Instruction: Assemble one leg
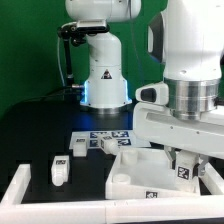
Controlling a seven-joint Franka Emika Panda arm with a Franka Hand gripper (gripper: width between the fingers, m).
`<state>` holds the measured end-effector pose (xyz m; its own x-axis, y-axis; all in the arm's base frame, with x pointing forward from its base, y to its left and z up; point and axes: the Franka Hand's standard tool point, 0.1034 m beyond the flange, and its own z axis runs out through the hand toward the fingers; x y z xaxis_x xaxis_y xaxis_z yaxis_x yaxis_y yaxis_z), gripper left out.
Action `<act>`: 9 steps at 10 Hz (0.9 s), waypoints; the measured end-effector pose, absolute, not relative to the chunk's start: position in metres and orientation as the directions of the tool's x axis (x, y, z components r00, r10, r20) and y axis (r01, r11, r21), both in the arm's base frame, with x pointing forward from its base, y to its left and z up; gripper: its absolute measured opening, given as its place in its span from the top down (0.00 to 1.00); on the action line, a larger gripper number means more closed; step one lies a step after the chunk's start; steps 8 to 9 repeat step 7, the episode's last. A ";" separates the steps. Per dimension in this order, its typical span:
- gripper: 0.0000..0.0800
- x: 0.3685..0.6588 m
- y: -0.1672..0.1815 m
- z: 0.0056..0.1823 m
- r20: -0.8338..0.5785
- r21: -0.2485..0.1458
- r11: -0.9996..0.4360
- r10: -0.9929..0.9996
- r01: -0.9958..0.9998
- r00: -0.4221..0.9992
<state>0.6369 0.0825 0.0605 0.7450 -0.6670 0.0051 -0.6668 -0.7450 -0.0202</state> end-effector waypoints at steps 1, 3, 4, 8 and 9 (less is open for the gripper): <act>0.57 0.640 0.087 0.068 0.001 -0.025 -0.747 -0.665 -0.665 0.747; 0.23 0.646 0.086 0.098 0.014 -0.066 -0.744 -0.667 -0.665 0.745; 0.23 0.649 0.080 0.112 0.017 -0.078 -0.758 -0.651 -0.648 0.759; 0.19 0.649 0.075 0.115 0.021 -0.080 -0.759 -0.649 -0.646 0.760; 0.19 0.649 0.075 0.115 0.021 -0.080 -0.759 -0.649 -0.646 0.760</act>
Offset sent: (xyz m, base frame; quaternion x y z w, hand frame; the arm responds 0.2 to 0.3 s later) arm -0.0006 -0.0092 0.0581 0.0162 -0.0388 -0.0289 0.9987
